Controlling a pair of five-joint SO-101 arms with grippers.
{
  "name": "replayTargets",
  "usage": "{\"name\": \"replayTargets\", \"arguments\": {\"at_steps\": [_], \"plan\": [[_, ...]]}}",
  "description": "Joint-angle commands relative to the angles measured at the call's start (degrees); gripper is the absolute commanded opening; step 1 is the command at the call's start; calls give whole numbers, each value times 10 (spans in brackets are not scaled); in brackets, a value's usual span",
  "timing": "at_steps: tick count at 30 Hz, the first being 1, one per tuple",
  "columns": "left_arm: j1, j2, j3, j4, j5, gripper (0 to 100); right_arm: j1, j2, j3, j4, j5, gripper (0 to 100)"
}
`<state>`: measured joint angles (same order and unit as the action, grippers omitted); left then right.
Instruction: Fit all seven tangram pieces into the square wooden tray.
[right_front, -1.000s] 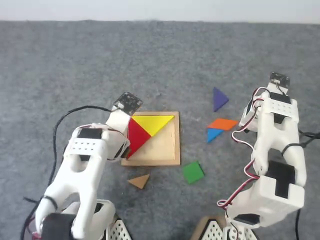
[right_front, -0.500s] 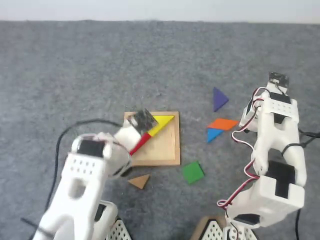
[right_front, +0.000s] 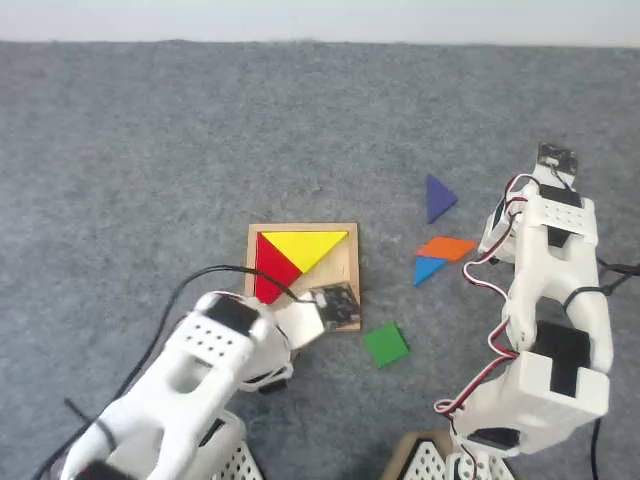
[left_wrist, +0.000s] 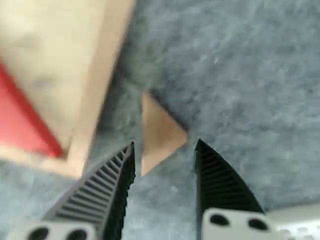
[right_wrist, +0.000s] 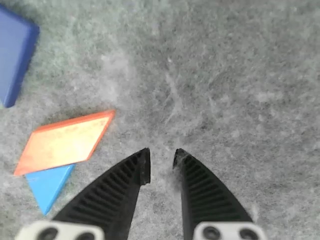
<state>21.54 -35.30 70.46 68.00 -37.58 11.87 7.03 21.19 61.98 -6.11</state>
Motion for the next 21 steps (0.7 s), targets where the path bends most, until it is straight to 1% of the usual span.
{"name": "replayTargets", "arguments": {"at_steps": [1,4,8,12,16,18,21], "plan": [[29,19,-7,-25,18,177,-5,-1,-4,-9,8,95],[25,32,-17,-27,38,177,-5,-1,-4,-9,8,95],[25,62,-28,-47,95,177,-5,-1,-4,-9,8,95],[18,102,-46,-47,99,176,-5,-1,-4,-9,7,95],[-25,154,-82,-47,95,177,-5,-1,-3,-9,7,95],[-21,170,-89,-46,98,175,-5,-1,0,-9,7,95],[3,176,-89,-46,113,166,-5,-1,0,-9,7,95]]}}
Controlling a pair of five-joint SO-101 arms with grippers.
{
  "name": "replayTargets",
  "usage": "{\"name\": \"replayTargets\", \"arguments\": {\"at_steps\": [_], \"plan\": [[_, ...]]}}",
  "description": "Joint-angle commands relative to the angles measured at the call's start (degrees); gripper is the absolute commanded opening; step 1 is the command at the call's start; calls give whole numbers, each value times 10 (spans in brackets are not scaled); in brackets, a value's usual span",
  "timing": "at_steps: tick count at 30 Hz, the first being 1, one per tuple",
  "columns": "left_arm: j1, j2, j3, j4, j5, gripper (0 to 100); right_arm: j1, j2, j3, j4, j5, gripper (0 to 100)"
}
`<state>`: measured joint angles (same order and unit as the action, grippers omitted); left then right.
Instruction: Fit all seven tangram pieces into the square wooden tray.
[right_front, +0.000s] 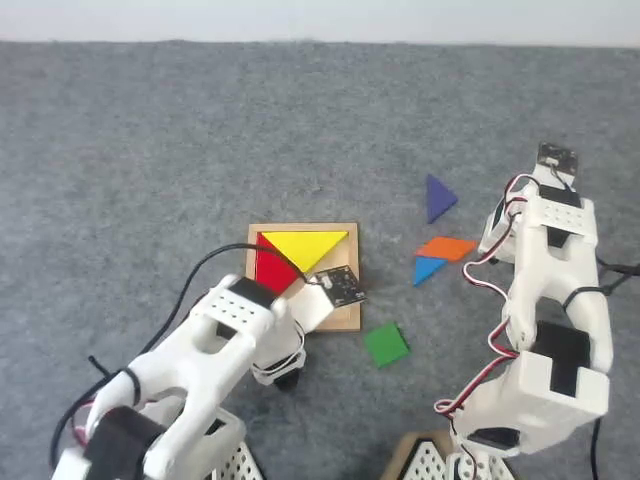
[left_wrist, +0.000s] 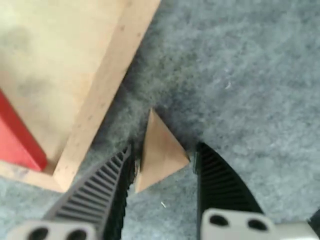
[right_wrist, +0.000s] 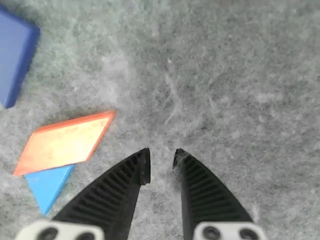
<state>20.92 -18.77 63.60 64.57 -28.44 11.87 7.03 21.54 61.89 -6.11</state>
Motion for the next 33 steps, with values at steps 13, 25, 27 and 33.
{"name": "replayTargets", "arguments": {"at_steps": [13,25,27,33], "plan": [[24,11,-21,-8,28,32,-5,-1,-3,-9,7,95],[24,10,-124,139,-18,30,-5,-2,-4,-9,9,95],[25,10,-124,139,-18,30,-5,-2,-4,-9,10,95],[25,10,-127,138,-10,30,-5,-2,-4,-9,10,95]]}}
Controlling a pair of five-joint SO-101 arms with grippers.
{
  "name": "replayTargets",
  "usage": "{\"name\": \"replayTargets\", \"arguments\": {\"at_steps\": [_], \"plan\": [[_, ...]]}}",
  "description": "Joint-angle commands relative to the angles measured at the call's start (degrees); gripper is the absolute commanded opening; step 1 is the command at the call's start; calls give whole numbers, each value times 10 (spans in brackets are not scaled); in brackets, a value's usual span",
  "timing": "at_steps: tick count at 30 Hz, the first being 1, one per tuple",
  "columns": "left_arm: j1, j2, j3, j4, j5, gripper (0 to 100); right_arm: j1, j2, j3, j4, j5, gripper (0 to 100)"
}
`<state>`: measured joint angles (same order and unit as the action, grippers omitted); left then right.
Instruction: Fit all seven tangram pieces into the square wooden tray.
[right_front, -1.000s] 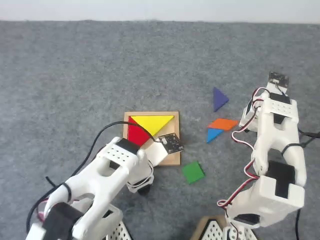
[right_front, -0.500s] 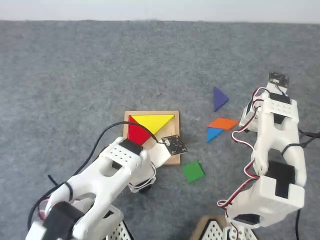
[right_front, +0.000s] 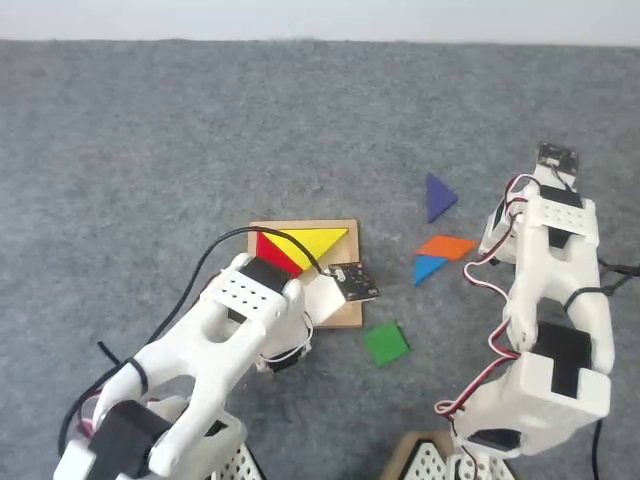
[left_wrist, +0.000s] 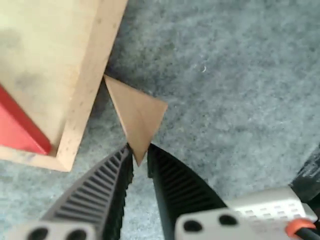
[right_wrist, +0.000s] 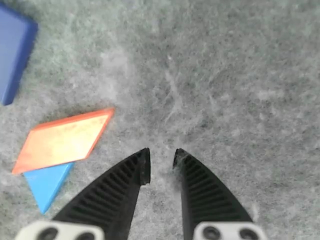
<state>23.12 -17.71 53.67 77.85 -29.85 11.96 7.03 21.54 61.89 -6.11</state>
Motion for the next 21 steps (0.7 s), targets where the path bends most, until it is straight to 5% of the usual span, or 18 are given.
{"name": "replayTargets", "arguments": {"at_steps": [1,11,21], "plan": [[3,-1,-31,-1,18,30,-6,-2,-4,-9,10,95],[2,-1,-87,-69,168,30,-5,-2,-4,-9,11,95],[-88,-2,-100,-168,255,30,-5,-4,-4,-9,11,95]]}}
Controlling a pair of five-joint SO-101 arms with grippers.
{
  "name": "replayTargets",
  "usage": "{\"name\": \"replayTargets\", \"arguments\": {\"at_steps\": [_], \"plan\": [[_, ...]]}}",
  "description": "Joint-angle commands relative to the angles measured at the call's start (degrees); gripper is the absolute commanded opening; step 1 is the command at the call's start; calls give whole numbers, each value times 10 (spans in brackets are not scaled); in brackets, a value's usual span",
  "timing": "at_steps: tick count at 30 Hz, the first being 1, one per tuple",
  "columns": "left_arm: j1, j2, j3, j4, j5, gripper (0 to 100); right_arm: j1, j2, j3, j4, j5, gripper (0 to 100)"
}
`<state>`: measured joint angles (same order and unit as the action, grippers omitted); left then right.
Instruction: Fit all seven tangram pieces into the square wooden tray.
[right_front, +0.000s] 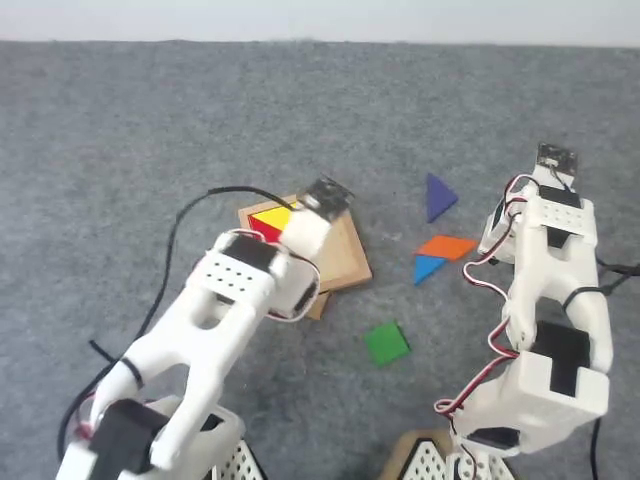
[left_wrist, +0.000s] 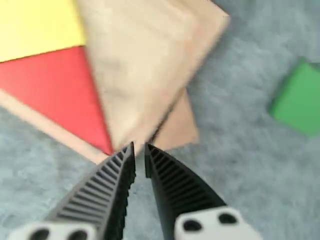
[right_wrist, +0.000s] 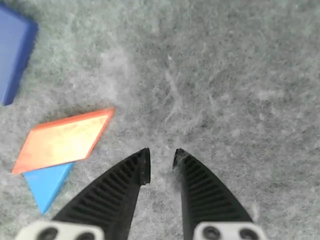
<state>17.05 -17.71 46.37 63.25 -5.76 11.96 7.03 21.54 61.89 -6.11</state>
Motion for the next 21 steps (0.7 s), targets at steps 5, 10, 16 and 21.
{"name": "replayTargets", "arguments": {"at_steps": [5,10,16,21], "plan": [[-71,-45,-25,-42,16,32,-5,-4,-4,-9,11,95],[-21,-164,-7,31,10,36,-5,-4,-4,-9,11,95],[95,-274,124,-2,-44,190,-6,-3,-4,-8,11,95],[63,-200,177,-88,-68,191,-5,-3,-4,-8,11,95]]}}
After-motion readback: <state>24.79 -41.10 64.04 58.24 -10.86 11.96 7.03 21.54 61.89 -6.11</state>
